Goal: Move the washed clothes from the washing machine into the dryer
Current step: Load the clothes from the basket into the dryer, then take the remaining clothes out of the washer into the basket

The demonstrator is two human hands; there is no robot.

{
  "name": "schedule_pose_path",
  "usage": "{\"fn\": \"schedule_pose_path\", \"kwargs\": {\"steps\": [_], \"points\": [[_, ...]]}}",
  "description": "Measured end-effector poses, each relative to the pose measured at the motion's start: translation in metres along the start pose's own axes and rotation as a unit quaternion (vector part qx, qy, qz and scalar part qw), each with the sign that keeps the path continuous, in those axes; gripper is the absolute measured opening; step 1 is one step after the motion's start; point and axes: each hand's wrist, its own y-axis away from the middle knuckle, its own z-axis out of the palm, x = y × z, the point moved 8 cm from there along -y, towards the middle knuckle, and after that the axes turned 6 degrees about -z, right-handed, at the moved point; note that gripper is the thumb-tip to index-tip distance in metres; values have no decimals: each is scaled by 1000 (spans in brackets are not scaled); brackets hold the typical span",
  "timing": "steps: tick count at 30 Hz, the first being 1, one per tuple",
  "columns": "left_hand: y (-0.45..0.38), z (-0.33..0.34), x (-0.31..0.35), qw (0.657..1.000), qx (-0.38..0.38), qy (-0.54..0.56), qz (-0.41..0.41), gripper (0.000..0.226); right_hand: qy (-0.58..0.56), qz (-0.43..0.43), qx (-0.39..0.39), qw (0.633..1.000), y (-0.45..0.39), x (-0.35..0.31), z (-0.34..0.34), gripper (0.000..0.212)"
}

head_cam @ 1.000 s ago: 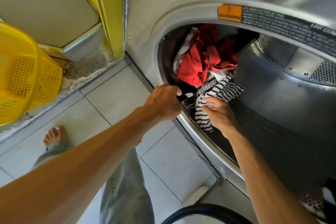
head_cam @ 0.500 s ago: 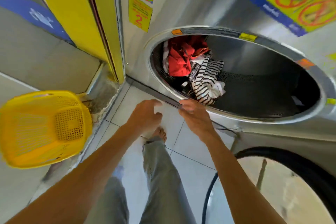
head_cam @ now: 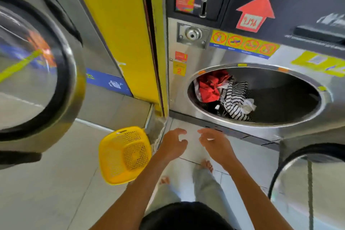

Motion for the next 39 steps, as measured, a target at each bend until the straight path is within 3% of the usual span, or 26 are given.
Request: {"fn": "schedule_pose_path", "kwargs": {"steps": [9,13,15,19,23,29,36,39], "points": [[48,-50,-111,987,33,61,-147,40,106,-48,-149,982,4,-39,79,18],[63,-62,-176,968,73,97,-221,65,151,-64,-235,958,-3,-38,131,21],[73,-64,-203,960,91,102,-245,66,169,-71,-275,944,-4,-33,161,24],[81,-61,-256,939,106,120,-306,32,211,-78,-341,913,-5,-17,212,30],[74,-55,-306,920,105,123,-357,29,258,-69,-383,884,-18,10,261,33],[45,-57,-373,904,87,123,-400,34,292,-28,-384,876,-52,59,326,45],[-45,-56,-472,916,83,38,-390,73,317,7,-337,886,-122,120,400,77],[-84,-49,-499,924,71,-7,-377,87,301,23,-307,902,-147,142,418,80]]}}
